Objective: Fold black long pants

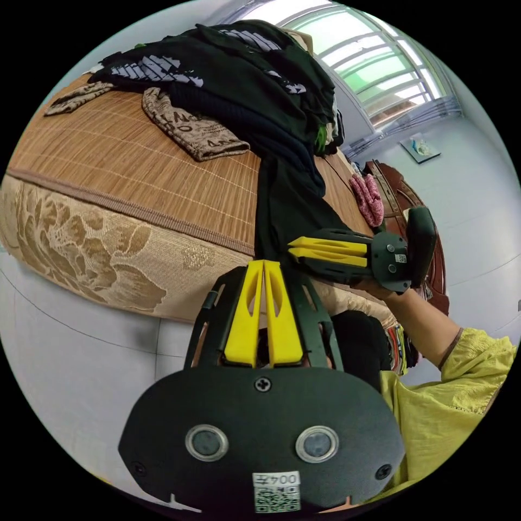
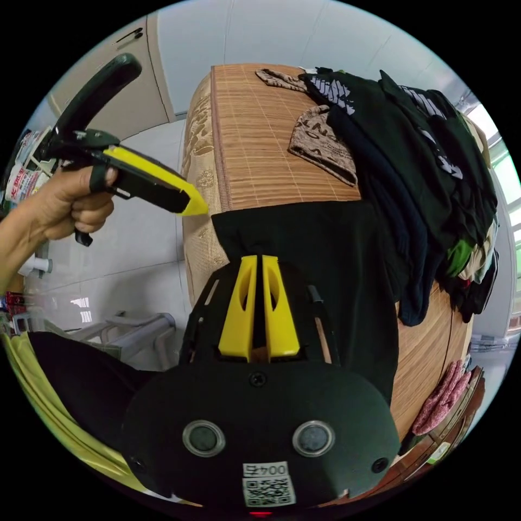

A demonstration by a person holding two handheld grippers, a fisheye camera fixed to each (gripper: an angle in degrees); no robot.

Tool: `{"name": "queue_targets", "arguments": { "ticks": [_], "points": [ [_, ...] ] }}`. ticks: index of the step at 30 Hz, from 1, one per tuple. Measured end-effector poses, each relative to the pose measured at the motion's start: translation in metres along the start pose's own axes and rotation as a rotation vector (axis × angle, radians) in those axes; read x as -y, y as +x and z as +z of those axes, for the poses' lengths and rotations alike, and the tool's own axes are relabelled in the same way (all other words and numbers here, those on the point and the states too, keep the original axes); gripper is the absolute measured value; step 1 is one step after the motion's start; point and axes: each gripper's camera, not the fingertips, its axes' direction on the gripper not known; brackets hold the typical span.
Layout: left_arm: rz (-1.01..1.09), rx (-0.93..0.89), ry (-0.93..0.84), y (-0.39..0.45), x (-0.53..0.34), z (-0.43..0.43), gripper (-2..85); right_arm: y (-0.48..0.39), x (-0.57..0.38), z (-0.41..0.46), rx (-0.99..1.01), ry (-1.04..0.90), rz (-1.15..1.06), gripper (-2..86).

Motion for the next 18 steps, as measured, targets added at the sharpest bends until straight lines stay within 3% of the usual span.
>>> {"name": "queue_targets", "arguments": {
  "ticks": [7,15,18],
  "points": [
    [-0.038,-0.031,-0.003,-0.02,-0.021,0.022,0.2,0.028,-0.015,-0.074,0.131,0.005,0.146,0.5],
    [-0.045,-0.013,-0.02,-0.019,-0.042,0.044,0.1,0.027,-0.039,-0.153,0.071,-0.037,0.114,0.9],
    [-0.039,0.056,-0.037,-0.013,-0.053,0.048,0.1,0.039,-0.059,-0.175,0.168,-0.079,0.132,2.1]
  ]
}}
